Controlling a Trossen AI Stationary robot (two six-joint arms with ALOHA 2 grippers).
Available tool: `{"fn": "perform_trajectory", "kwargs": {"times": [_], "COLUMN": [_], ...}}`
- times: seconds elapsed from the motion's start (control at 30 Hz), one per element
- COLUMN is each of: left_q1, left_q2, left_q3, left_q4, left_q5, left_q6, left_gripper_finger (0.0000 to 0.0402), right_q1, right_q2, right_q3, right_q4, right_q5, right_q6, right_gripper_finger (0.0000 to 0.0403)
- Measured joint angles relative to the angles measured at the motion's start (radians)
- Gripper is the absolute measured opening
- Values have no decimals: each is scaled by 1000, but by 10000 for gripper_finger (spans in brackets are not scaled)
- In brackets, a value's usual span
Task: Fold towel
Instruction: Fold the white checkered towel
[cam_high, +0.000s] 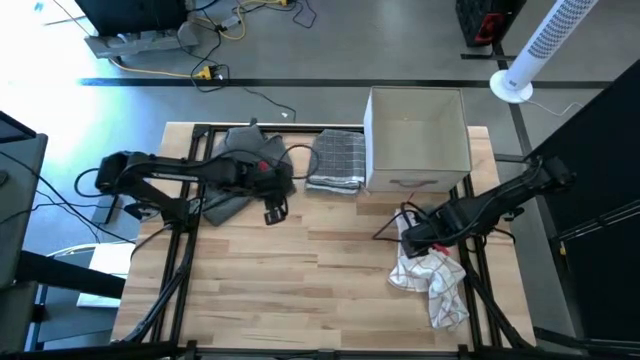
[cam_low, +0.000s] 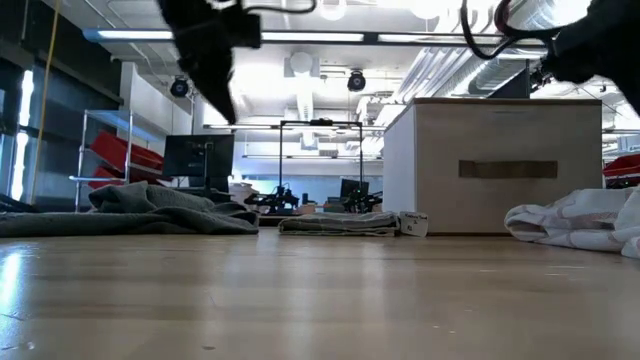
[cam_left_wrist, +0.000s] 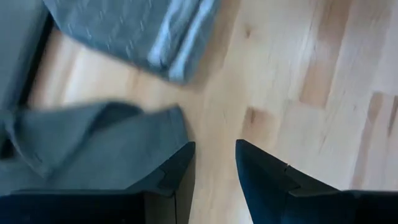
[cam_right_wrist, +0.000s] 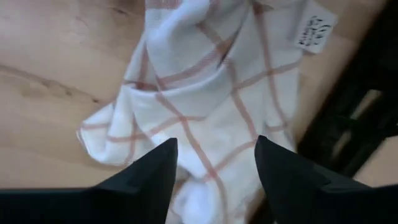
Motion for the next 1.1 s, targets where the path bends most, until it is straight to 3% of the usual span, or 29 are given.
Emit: {"fn": "perform_trajectory", "kwargs": {"times": [0.3,0.43,0.63,0.9,1.1], "left_q1": [0,-3,-2,-3,-3], "left_q2": [-44,-43,-42,-42,-42], "left_q3": [-40,-40,-40,-40,-40], "left_q4": [3,7,29,99,130], "left_q5": [-1,-6,54,51,42], "left_q6": [-82,-82,-81,-35,-1], "left_gripper_finger": [108,108,108,108,108], "right_q1": [0,0,6,4,4], "right_q2": [4,4,4,4,4], "right_q3": [-195,-203,-202,-206,-239], "right_q4": [239,242,299,284,302], "right_q5": [22,71,57,147,123], "right_q6": [172,211,258,355,380], "right_gripper_finger": [206,206,206,206,204]}}
